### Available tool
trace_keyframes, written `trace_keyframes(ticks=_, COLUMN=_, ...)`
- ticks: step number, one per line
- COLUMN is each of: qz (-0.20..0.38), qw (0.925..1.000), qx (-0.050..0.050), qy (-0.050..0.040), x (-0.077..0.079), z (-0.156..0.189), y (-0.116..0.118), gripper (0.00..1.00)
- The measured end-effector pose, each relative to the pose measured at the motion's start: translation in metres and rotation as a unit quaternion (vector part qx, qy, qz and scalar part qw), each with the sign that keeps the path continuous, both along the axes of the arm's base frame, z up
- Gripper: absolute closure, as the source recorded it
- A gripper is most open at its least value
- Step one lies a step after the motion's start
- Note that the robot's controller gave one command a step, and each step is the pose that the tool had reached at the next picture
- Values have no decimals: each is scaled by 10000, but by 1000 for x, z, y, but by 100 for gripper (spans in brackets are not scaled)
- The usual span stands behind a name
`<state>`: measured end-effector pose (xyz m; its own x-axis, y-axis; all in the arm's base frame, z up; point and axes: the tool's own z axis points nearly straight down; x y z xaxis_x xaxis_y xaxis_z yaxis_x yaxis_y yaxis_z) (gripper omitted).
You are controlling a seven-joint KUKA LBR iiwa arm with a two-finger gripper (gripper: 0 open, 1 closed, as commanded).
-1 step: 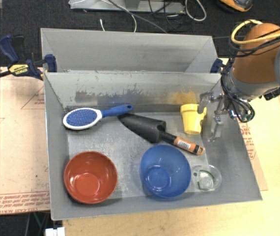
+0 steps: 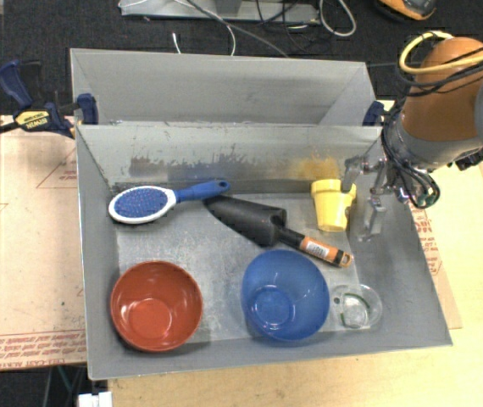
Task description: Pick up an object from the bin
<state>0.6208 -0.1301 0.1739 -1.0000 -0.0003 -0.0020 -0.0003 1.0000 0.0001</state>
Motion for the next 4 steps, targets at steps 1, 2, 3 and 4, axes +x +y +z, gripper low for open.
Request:
trace_keyframes(ticks=1, qz=-359, qw=9994, qx=17, qy=15, x=-10, z=-105, y=71, gripper=0)
trace_keyframes(ticks=2, qz=-1757, qw=9844, qx=0, qy=-66, x=-16, z=-104, y=82, gripper=0)
trace_keyframes(ticks=3, qz=-411, qw=9992, qx=9, qy=-15, x=-8, z=-104, y=70, gripper=0)
trace_keyframes(ticks=4, qz=-1488, qw=9889, qx=9, qy=-60, x=-13, z=-103, y=80, gripper=0)
